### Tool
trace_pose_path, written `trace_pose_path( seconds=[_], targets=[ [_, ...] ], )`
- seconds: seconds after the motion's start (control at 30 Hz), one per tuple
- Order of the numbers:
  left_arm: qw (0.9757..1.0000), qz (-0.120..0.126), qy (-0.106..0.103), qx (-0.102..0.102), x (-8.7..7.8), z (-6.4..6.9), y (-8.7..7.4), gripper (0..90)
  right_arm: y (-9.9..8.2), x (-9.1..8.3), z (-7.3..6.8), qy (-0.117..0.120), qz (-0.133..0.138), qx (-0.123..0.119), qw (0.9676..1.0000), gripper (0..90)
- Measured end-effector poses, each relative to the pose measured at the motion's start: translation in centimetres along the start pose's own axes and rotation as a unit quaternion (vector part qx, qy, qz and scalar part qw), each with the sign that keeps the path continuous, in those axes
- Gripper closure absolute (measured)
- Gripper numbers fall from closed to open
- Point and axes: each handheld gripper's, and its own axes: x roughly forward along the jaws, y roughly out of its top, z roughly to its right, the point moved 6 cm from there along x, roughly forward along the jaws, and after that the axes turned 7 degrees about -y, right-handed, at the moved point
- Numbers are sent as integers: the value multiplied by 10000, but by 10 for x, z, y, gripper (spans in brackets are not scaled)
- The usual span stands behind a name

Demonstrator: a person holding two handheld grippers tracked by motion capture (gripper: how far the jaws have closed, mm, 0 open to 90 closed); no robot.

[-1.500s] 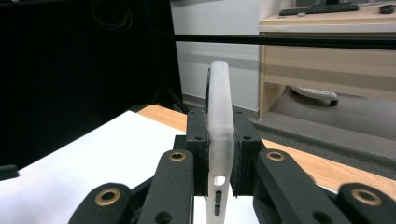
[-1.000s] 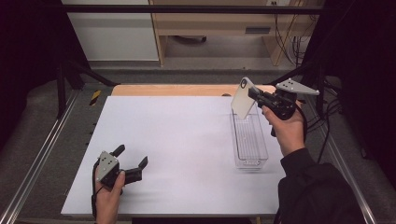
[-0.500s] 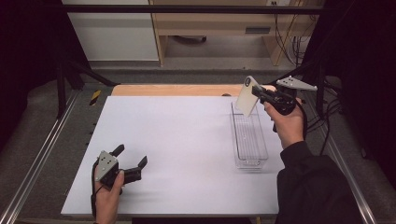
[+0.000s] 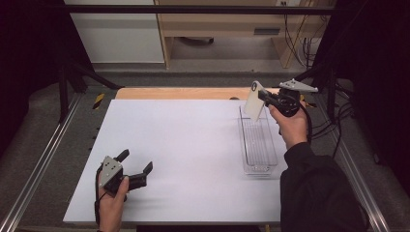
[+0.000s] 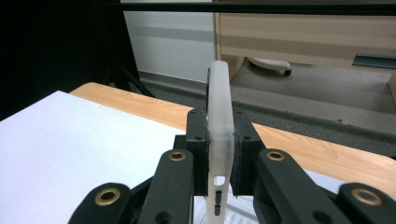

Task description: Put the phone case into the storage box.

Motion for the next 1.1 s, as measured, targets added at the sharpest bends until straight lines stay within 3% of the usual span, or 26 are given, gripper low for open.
trace_pose_path(
  seconds=[0.43,1.1],
  targets=[
    [10000,-8,-14,6,1,0,0,14,-5,10,2,-83,-92,-31,9999,808],
    [10000,-24,-52,-3,2,1,-1,14,-28,33,1,-82,-382,-13,9992,808]
  ],
)
